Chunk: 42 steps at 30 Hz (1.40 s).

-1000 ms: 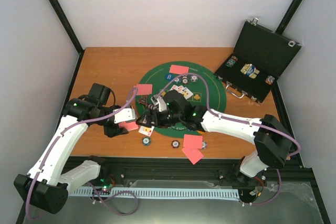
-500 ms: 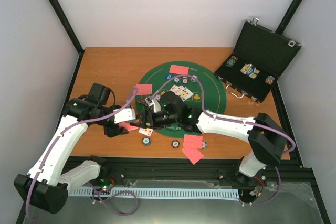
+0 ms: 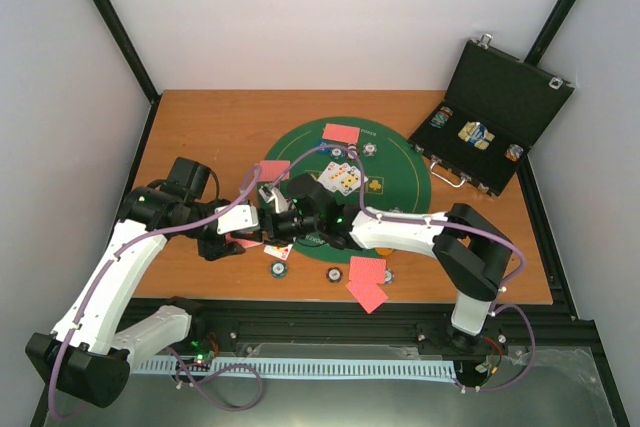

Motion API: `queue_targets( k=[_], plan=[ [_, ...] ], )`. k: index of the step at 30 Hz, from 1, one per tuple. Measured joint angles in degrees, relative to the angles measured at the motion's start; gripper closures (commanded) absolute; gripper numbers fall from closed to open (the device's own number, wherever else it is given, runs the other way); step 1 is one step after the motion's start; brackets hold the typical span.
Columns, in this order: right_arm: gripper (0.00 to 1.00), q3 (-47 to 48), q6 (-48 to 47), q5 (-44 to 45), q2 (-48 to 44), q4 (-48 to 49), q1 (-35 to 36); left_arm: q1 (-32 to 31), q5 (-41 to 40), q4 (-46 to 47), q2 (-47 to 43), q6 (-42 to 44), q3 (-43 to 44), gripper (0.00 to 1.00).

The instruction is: Distribute texas hold em gaming equipment

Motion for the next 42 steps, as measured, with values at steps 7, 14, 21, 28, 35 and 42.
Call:
queue_targets(
  k=[7, 14, 21, 28, 35, 42],
  plan=[
    [0.32, -0.5, 0.9, -1.7, 1.9, 2.4, -0.7, 0.0, 0.0, -0.4, 0.0, 0.0, 0.3, 0.47],
    [0.46, -7.0, 0.5, -2.5, -3.8, 4.7, -3.2, 0.0, 0.0, -0.5, 0.3, 0.0, 0.3, 0.47],
    [0.72, -8.2, 0.2, -2.5, -6.0, 4.7, -3.4, 0.0, -0.3, -0.7, 0.4, 0.0, 0.3, 0.47],
    [0.89, -8.8, -1.1, -1.1, -10.3, 0.5, -3.5, 0.0, -0.7, -0.7, 0.4, 0.0, 0.3, 0.47],
    [0.94, -11.1, -3.8, 0.3, -15.2, -6.9, -5.6, 0.0, -0.9, -0.7, 0.4, 0.0, 0.3, 0.47],
    [0.94, -12.8, -10.6, -0.6, -20.4, -17.7, -20.3, 0.0, -0.8, -0.7, 0.4, 0.0, 0.6, 0.47]
  ],
)
